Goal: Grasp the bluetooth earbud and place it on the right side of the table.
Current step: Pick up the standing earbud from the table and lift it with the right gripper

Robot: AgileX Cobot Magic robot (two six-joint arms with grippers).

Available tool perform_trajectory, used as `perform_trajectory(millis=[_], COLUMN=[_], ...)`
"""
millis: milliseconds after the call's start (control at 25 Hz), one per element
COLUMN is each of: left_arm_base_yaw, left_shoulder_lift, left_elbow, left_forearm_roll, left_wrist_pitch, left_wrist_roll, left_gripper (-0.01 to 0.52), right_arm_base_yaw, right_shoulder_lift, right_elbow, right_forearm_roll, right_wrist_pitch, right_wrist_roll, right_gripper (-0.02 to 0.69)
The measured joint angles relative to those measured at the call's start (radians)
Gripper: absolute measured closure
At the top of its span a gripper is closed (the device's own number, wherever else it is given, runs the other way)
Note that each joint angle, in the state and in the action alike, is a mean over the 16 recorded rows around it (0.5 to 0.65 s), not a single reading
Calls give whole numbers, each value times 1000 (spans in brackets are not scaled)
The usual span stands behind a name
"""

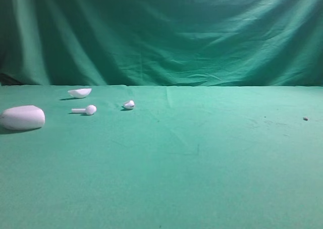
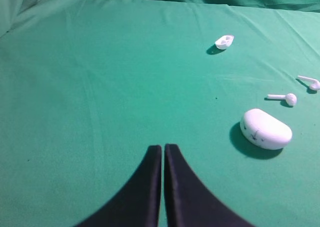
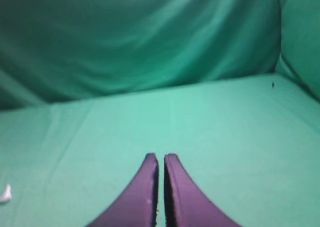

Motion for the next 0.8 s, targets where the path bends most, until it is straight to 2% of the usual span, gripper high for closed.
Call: perform_trajectory(millis=[360, 800], left_arm_base_yaw=[0, 0], left_shoulder_lift=[0, 0], left_elbow=[0, 0], left_forearm_roll=[0, 0], left_wrist_pitch=[0, 0], left_wrist_roll=[0, 0], left_gripper=[514, 514], right_arm_base_yaw=[58, 344], right_shoulder_lift=[421, 958], right_elbow=[-245, -691], right_forearm_roll=[15, 0], right_wrist_pitch=[171, 473], right_wrist_roll=[-143, -339], right_gripper=[665, 665])
